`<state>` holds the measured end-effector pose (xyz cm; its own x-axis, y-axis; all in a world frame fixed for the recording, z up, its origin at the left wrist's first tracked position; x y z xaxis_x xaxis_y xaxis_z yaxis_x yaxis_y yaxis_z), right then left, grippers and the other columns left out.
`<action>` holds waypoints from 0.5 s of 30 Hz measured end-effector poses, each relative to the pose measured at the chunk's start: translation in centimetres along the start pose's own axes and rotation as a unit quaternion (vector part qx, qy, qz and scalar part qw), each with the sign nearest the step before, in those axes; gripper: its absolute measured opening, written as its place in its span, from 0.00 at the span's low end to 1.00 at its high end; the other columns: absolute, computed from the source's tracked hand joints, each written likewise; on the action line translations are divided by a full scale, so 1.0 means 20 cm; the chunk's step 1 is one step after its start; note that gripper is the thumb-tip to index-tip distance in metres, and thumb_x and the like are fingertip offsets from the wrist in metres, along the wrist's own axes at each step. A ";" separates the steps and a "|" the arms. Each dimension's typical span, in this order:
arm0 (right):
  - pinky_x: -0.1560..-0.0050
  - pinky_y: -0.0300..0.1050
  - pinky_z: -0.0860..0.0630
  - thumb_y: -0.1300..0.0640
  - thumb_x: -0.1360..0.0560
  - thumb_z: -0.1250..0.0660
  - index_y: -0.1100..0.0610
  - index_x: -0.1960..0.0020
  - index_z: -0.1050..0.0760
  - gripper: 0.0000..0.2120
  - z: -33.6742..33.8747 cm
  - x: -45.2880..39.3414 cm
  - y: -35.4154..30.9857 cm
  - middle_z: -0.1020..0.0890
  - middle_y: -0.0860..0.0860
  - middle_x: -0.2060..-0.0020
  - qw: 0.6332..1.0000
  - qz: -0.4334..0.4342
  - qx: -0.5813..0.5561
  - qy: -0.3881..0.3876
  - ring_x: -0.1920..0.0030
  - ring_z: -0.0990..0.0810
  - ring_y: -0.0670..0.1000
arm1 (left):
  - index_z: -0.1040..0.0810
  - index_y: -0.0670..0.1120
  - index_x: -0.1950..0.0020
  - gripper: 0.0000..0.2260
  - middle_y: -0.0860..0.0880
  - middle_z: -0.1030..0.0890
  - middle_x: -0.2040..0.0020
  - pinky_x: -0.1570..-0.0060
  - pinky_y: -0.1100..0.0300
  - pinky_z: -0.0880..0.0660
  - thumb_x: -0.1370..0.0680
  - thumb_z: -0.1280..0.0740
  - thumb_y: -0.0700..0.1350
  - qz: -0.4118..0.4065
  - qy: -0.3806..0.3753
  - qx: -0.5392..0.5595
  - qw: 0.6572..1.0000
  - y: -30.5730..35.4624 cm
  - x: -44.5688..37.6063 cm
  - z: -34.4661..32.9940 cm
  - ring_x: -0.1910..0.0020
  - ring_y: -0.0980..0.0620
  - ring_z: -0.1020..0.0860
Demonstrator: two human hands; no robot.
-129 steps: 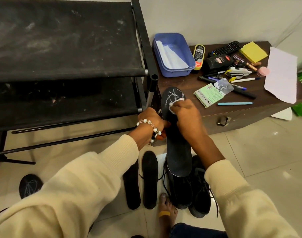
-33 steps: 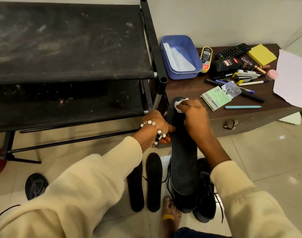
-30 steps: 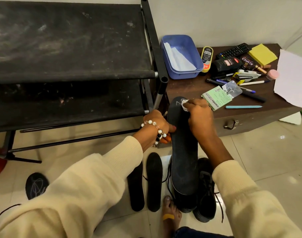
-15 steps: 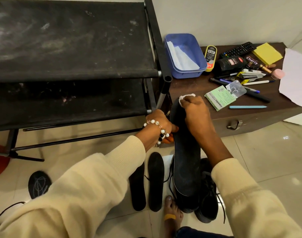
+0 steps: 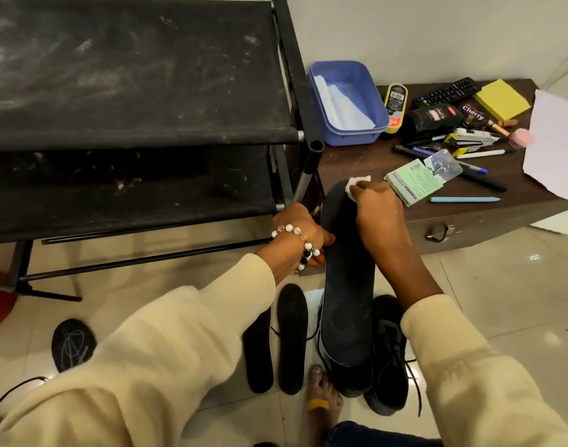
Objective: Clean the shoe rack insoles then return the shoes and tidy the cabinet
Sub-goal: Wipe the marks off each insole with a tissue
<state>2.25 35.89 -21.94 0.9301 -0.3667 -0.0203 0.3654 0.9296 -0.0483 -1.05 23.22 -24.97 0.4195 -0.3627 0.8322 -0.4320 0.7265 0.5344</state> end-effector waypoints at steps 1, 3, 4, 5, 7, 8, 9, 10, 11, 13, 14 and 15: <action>0.58 0.38 0.35 0.61 0.21 0.47 0.65 0.42 0.27 0.14 0.00 0.01 -0.02 0.24 0.58 0.50 1.000 -0.003 -0.014 -0.001 0.47 0.24 0.59 | 0.24 0.35 0.51 0.11 0.37 0.19 0.45 0.40 0.50 0.24 0.22 0.32 0.45 0.000 0.001 -0.006 1.000 -0.01 -0.01 0.00 0.45 0.42 0.19; 0.53 0.43 0.31 0.63 0.21 0.45 0.63 0.41 0.27 0.12 0.01 0.01 -0.11 0.24 0.58 0.48 0.999 0.039 0.011 -0.028 0.47 0.24 0.58 | 0.23 0.34 0.47 0.12 0.38 0.17 0.51 0.44 0.49 0.21 0.23 0.31 0.43 -0.009 0.009 -0.002 1.000 0.00 -0.01 0.00 0.50 0.42 0.17; 0.49 0.43 0.30 0.63 0.21 0.44 0.61 0.39 0.27 0.13 0.02 0.01 -0.16 0.24 0.58 0.44 0.996 0.073 0.029 -0.033 0.44 0.24 0.56 | 0.23 0.34 0.47 0.12 0.38 0.17 0.53 0.45 0.49 0.21 0.23 0.31 0.43 -0.007 0.005 -0.002 1.000 0.00 -0.02 0.00 0.51 0.42 0.17; 0.44 0.43 0.30 0.63 0.21 0.43 0.59 0.37 0.27 0.14 0.04 0.01 -0.19 0.25 0.57 0.40 0.994 0.098 0.026 -0.047 0.41 0.26 0.55 | 0.23 0.34 0.47 0.11 0.38 0.17 0.53 0.44 0.48 0.21 0.23 0.31 0.42 0.000 -0.001 -0.008 1.000 0.00 -0.02 0.00 0.50 0.42 0.17; 0.38 0.43 0.33 0.60 0.21 0.41 0.57 0.32 0.29 0.18 0.04 0.01 -0.20 0.27 0.55 0.35 0.988 0.142 -0.026 -0.058 0.35 0.30 0.54 | 0.23 0.33 0.50 0.10 0.37 0.18 0.54 0.45 0.47 0.21 0.23 0.30 0.41 0.005 -0.004 -0.002 1.000 0.00 -0.01 0.00 0.50 0.41 0.17; 0.37 0.43 0.34 0.59 0.21 0.42 0.56 0.31 0.30 0.19 0.04 0.00 -0.18 0.28 0.55 0.33 0.989 0.128 -0.052 -0.055 0.34 0.31 0.55 | 0.23 0.33 0.52 0.09 0.36 0.17 0.55 0.47 0.47 0.20 0.24 0.30 0.40 -0.007 0.005 0.002 1.000 0.01 -0.01 0.00 0.51 0.41 0.17; 0.37 0.43 0.35 0.59 0.21 0.43 0.56 0.30 0.31 0.19 0.04 -0.02 -0.14 0.29 0.55 0.33 0.991 0.094 -0.073 -0.068 0.34 0.32 0.55 | 0.23 0.33 0.53 0.09 0.36 0.17 0.55 0.47 0.47 0.20 0.24 0.29 0.40 -0.013 0.010 0.003 1.000 0.01 -0.01 0.01 0.52 0.41 0.17; 0.37 0.43 0.36 0.60 0.20 0.44 0.55 0.30 0.31 0.20 0.04 -0.02 -0.10 0.29 0.55 0.32 0.992 0.064 -0.085 -0.066 0.34 0.31 0.56 | 0.22 0.34 0.53 0.10 0.36 0.17 0.54 0.47 0.47 0.20 0.24 0.29 0.41 -0.016 0.008 0.000 1.000 0.00 0.01 0.00 0.52 0.41 0.17; 0.37 0.43 0.36 0.60 0.20 0.45 0.55 0.29 0.31 0.20 0.03 -0.02 -0.06 0.30 0.55 0.32 0.993 0.036 -0.085 -0.077 0.35 0.31 0.57 | 0.22 0.34 0.54 0.10 0.37 0.17 0.55 0.47 0.48 0.20 0.24 0.29 0.41 -0.021 0.013 -0.002 1.000 0.00 0.01 0.00 0.52 0.41 0.17; 0.36 0.44 0.36 0.61 0.21 0.45 0.56 0.30 0.31 0.20 0.04 -0.03 -0.01 0.30 0.56 0.32 0.995 0.004 -0.057 -0.084 0.35 0.30 0.58 | 0.23 0.34 0.55 0.10 0.38 0.18 0.59 0.48 0.48 0.20 0.25 0.29 0.41 -0.033 0.020 0.008 0.999 0.00 0.00 0.00 0.54 0.42 0.17; 0.35 0.46 0.34 0.63 0.21 0.44 0.57 0.30 0.31 0.20 0.03 -0.03 0.01 0.28 0.58 0.33 0.996 -0.002 -0.038 -0.084 0.36 0.29 0.58 | 0.23 0.34 0.56 0.10 0.39 0.18 0.60 0.47 0.48 0.20 0.25 0.29 0.41 -0.028 0.015 0.016 0.999 -0.01 0.00 0.00 0.53 0.42 0.17; 0.37 0.48 0.31 0.64 0.22 0.43 0.59 0.32 0.30 0.19 0.04 -0.02 0.01 0.26 0.59 0.36 0.996 -0.006 -0.024 -0.089 0.39 0.27 0.59 | 0.24 0.34 0.56 0.10 0.39 0.18 0.59 0.47 0.47 0.20 0.25 0.29 0.41 -0.024 0.011 0.021 0.999 -0.01 -0.01 0.00 0.53 0.42 0.17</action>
<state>1.91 36.33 -21.17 0.9187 -0.3622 0.1576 0.3792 0.9204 -0.0952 -0.99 23.19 -25.32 0.4576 -0.3831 0.8024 -0.4437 0.6837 0.5794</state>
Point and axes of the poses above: each hand's wrist, its own x-axis away from the middle knuckle, its own z-axis out of the back of the hand, y = z × x, the point moved 5 cm from there along -x, towards the middle knuckle
